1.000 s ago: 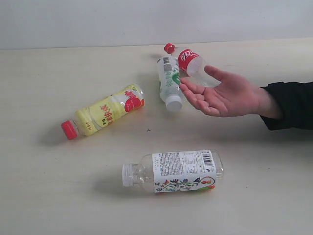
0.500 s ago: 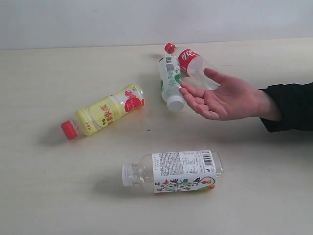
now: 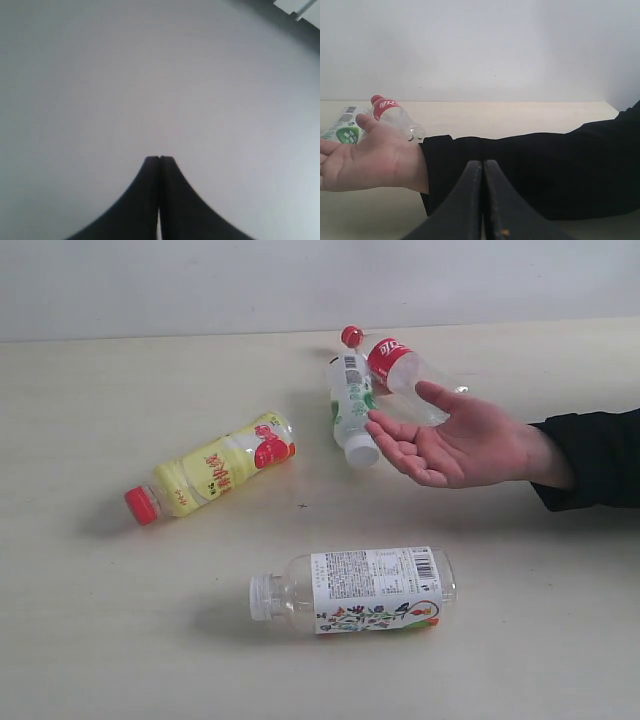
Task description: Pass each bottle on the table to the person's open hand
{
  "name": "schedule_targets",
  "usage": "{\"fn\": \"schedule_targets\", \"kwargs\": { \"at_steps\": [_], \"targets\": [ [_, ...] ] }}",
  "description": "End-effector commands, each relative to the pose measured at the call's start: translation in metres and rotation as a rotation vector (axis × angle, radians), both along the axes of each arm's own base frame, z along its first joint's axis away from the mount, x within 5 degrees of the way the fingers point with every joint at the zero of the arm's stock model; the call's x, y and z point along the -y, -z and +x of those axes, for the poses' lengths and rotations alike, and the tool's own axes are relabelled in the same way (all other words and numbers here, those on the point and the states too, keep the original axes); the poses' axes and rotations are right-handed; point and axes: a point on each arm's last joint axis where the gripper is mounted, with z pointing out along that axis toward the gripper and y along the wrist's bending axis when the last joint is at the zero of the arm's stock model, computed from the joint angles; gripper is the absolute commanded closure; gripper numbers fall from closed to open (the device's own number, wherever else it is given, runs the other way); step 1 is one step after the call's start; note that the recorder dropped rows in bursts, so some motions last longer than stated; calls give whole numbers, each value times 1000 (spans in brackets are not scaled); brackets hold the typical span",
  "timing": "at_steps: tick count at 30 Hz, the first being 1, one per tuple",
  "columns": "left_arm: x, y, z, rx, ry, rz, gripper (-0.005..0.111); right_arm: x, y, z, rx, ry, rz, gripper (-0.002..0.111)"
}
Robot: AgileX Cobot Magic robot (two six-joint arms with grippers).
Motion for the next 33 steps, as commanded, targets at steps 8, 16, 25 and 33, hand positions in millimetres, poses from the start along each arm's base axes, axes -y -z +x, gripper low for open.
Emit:
{"fn": "schedule_targets", "kwargs": {
  "at_steps": [8,16,25,33],
  "targets": [
    [48,36,222,-1129,36,602,107,0,1,0,3,3,-5,108],
    [115,86,281,-1783,-10,1181,107,0,1,0,3,3,-5,108],
    [171,64,311,-1854,341,1381,98,0,1,0,3,3,-5,108],
    [186,91,328,-1870,452,1526,25,0,1,0,3,3,-5,108]
  ]
}}
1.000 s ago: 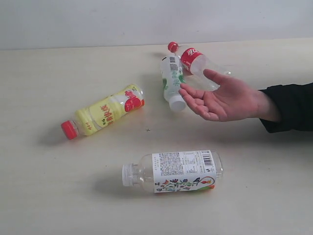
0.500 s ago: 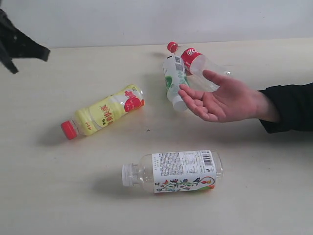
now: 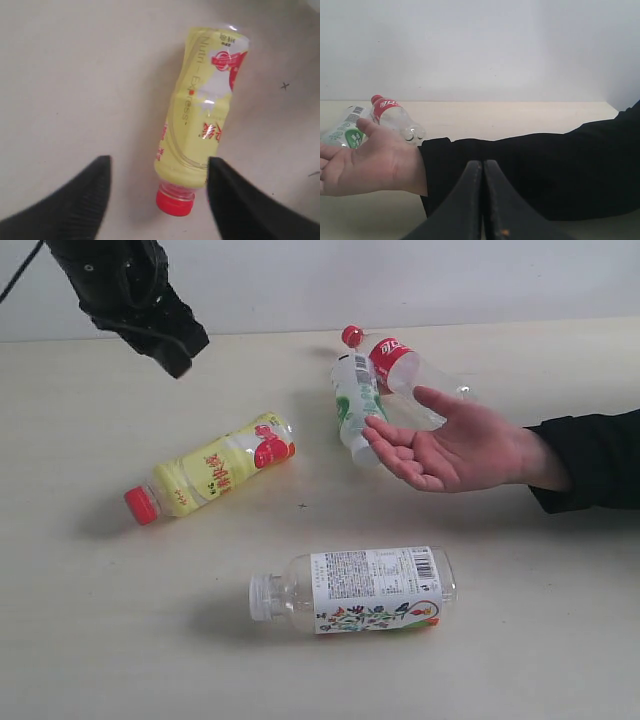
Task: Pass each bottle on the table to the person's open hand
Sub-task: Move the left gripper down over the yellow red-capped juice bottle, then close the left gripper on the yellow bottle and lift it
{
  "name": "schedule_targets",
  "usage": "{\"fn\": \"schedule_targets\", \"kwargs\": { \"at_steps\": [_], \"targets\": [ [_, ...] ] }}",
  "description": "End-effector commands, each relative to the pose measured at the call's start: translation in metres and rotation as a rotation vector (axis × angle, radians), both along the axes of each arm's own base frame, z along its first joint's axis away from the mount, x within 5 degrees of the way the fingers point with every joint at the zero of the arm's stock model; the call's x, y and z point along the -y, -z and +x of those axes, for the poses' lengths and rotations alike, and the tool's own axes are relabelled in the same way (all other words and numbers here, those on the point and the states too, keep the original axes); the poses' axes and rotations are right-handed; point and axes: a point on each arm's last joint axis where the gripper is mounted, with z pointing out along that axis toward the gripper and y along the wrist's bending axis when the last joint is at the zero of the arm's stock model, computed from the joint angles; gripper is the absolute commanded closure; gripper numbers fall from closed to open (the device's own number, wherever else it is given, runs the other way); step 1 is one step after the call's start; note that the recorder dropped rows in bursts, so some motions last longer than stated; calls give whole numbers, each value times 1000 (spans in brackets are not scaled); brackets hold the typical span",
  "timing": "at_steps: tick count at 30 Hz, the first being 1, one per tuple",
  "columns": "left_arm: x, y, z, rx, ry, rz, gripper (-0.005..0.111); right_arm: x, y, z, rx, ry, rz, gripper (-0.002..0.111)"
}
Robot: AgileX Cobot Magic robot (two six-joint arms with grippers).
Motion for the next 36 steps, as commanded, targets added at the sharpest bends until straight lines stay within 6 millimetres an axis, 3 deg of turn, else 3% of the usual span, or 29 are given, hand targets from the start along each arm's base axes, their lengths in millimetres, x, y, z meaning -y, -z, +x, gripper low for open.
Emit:
{"fn": "schedule_targets", "kwargs": {
  "at_steps": [1,8,12,25,36],
  "targets": [
    [9,22,6,-65,43,11,23,0,1,0,3,3,-5,108],
    [33,68,3,-205,250,77,23,0,1,0,3,3,-5,108],
    [38,86,7,-216,275,88,23,0,1,0,3,3,-8,108],
    [42,131,24,-174,285,129,23,0,1,0,3,3,-8,108],
    [42,154,25,-220,290,157,23,0,1,0,3,3,-5,108]
  ]
}}
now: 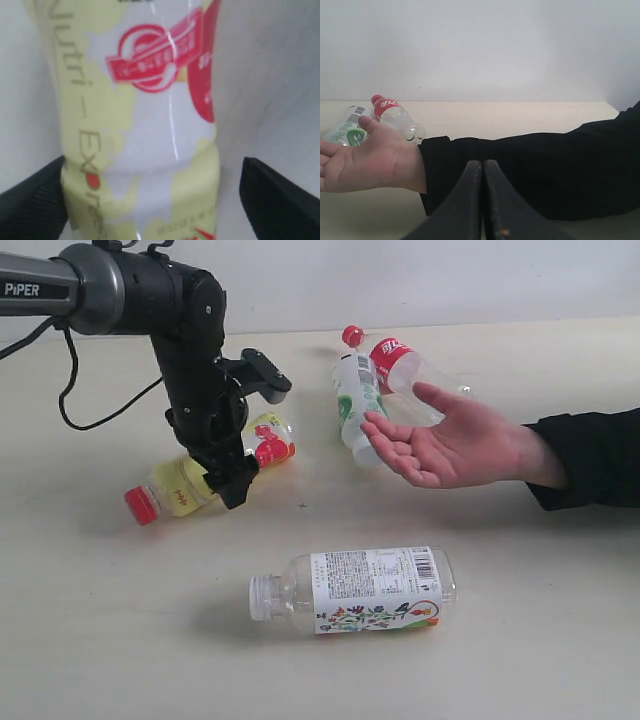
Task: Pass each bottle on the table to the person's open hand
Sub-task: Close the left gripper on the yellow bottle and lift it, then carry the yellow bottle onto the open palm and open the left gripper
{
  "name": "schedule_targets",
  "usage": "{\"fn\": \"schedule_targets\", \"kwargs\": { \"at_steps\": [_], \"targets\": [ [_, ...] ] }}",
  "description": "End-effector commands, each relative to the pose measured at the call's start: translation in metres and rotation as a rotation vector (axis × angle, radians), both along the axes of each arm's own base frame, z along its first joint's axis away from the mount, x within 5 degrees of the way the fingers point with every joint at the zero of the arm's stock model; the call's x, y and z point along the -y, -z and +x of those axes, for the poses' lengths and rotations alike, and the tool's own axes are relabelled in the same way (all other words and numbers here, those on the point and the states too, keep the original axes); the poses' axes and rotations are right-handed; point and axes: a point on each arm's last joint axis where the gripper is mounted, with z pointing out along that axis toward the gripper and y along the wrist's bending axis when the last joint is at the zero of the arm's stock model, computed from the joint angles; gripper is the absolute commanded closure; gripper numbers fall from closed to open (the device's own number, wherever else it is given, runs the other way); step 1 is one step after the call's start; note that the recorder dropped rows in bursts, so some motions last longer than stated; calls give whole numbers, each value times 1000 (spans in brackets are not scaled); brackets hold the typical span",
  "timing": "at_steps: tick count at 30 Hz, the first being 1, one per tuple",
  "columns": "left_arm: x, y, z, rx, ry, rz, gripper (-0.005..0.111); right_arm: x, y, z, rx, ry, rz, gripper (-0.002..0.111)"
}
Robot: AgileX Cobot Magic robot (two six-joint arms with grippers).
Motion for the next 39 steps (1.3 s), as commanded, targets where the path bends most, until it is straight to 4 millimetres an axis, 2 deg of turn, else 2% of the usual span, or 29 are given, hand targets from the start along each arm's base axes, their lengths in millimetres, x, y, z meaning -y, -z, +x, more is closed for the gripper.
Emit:
{"fn": "schedule_targets", "kwargs": {
  "at_steps": [1,4,6,8,12,14,15,17,22,27,31,34,36,37,39],
  "targets": [
    [1,0,2,10,4,2,23,0,1,0,3,3,-4,108],
    [0,1,1,6,7,9,27,0,1,0,3,3,-4,108],
    [-1,1,2,15,19,29,36,0,1,0,3,3,-4,108],
    [-3,0,2,9,24,49,49,0,1,0,3,3,-4,108],
    [-7,0,0,-7,35,87,83,0,1,0,3,3,-4,108],
    [-10,-5,1,10,48,117,101,0,1,0,3,3,-4,108],
    [-12,-12,1,29,49,128,106,0,1,0,3,3,-4,108],
    [-13,-23,2,59,34,127,106,0,1,0,3,3,-4,108],
    [-9,-74,2,192,-26,39,107,0,1,0,3,3,-4,108],
    [1,-120,-5,277,-184,-85,107,0,1,0,3,3,-4,108],
    [18,-136,-20,241,-305,-204,107,0,1,0,3,3,-4,108],
    [37,-139,-34,196,-320,-261,107,0,1,0,3,3,-4,108],
    [54,-140,-46,173,-290,-288,107,0,1,0,3,3,-4,108],
    [71,-139,-59,146,-260,-313,107,0,1,0,3,3,-4,108],
    [89,-140,-71,153,-259,-360,107,0,1,0,3,3,-4,108]
  ]
}}
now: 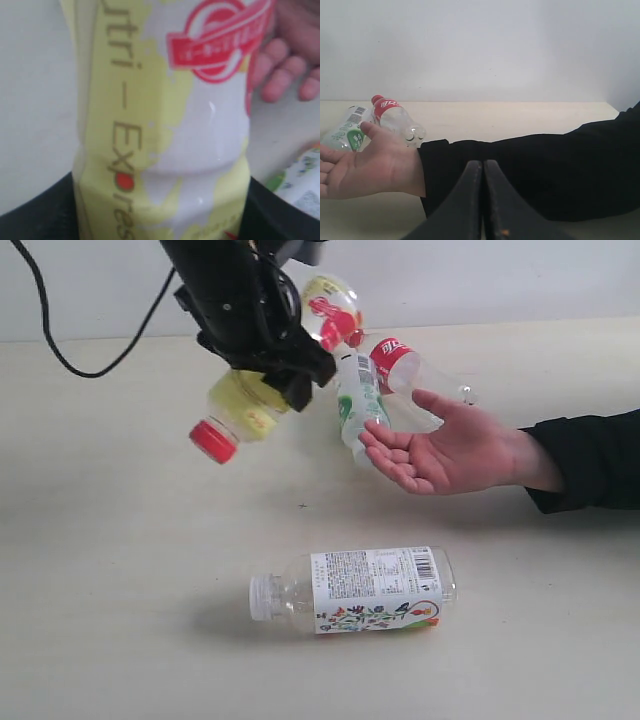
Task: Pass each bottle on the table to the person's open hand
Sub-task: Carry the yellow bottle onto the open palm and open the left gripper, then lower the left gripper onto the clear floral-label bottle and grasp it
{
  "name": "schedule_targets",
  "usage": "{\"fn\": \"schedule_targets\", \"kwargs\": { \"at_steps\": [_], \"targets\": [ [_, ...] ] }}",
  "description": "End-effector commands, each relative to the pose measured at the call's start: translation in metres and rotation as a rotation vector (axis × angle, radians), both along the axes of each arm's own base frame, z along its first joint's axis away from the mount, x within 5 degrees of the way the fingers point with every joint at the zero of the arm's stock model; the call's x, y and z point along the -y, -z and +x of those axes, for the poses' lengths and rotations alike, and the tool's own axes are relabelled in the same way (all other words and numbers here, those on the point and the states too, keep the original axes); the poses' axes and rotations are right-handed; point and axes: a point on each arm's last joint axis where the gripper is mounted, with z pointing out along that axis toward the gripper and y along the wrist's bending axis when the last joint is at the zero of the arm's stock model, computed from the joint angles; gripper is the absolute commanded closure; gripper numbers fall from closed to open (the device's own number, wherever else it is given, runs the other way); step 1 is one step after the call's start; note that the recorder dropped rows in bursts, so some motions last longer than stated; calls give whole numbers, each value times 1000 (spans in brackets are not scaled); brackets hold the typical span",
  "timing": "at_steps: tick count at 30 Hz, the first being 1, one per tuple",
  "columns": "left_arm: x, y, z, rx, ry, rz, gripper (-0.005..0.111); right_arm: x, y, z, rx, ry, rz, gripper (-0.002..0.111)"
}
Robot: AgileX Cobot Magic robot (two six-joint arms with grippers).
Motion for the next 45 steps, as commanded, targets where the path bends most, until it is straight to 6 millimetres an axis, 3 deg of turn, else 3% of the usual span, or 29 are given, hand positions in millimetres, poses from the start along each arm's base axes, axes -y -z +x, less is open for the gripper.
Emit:
{"fn": "schedule_targets", "kwargs": {
  "at_steps": [1,5,8,12,20,21,23,24,27,28,31,35,38,41,45],
  "targets": [
    [47,-9,-29,32,-19,-159,107,0,1,0,3,3,-4,108],
    [72,-15,-30,-13,-316,-445,107,0,1,0,3,3,-4,108],
    [84,3,-29,-208,-428,-546,107,0,1,0,3,1,-4,108],
    [95,35,-21,-245,-478,-559,107,-2,1,0,3,-32,-3,108],
    [93,58,-5,-285,-565,-591,102,-2,1,0,3,-32,-3,108],
    [92,59,-3,-285,-570,-590,97,-2,1,0,3,-32,-3,108],
    [90,61,0,-285,-580,-594,80,-2,1,0,3,-32,-3,108],
    [90,61,0,-278,-580,-598,64,-2,1,0,3,-32,-3,108],
    [91,60,1,-266,-576,-607,44,-2,1,0,3,-32,-3,108],
    [91,60,2,-257,-568,-609,33,-2,1,0,3,-32,-3,108],
    [91,60,2,-242,-541,-604,18,-2,1,0,3,-32,-3,108],
    [86,46,3,-204,-494,-611,16,-2,1,0,3,-32,-3,108],
    [64,15,5,-164,-421,-586,16,-2,1,0,3,-32,-3,108],
    [37,-17,-1,-82,-292,-471,16,-2,1,0,3,-32,-3,108],
    [18,-35,-19,-27,-35,-260,16,-2,1,0,3,-32,-3,108]
  ]
}}
